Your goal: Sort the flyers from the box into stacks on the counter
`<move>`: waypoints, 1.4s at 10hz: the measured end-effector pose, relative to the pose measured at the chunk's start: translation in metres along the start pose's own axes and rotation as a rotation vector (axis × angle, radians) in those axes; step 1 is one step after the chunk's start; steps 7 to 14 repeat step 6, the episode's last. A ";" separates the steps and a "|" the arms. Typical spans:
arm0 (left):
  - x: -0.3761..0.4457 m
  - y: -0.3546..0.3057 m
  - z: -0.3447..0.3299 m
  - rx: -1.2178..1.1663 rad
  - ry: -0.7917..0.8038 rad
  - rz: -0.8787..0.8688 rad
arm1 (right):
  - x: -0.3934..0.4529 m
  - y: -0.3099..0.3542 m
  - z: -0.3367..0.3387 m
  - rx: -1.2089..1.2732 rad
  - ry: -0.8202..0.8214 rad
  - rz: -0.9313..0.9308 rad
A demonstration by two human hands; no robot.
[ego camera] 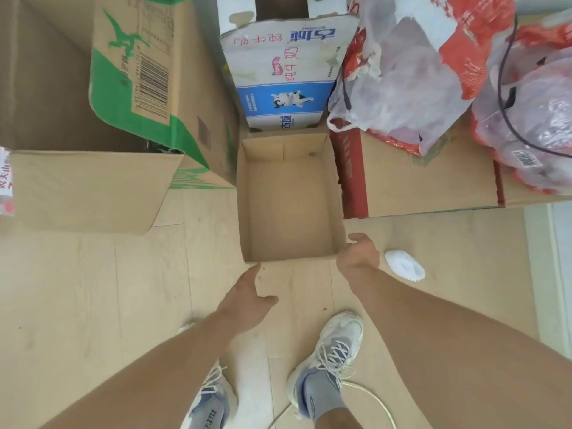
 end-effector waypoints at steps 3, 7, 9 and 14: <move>0.028 -0.015 0.008 -0.002 -0.009 0.073 | 0.006 0.010 -0.034 0.074 0.215 -0.065; 0.008 -0.017 0.008 -0.260 -0.029 0.061 | -0.029 0.019 -0.058 0.129 0.347 0.009; 0.008 -0.017 0.008 -0.260 -0.029 0.061 | -0.029 0.019 -0.058 0.129 0.347 0.009; 0.008 -0.017 0.008 -0.260 -0.029 0.061 | -0.029 0.019 -0.058 0.129 0.347 0.009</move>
Point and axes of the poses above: each hand's wrist, its own x-axis towards the middle knuckle, its own z-axis out of the back of the hand, y = z × x, the point moved 4 cm from there along x, towards the middle knuckle, and after that the axes turned 13 degrees about z, right-handed, at the moved point
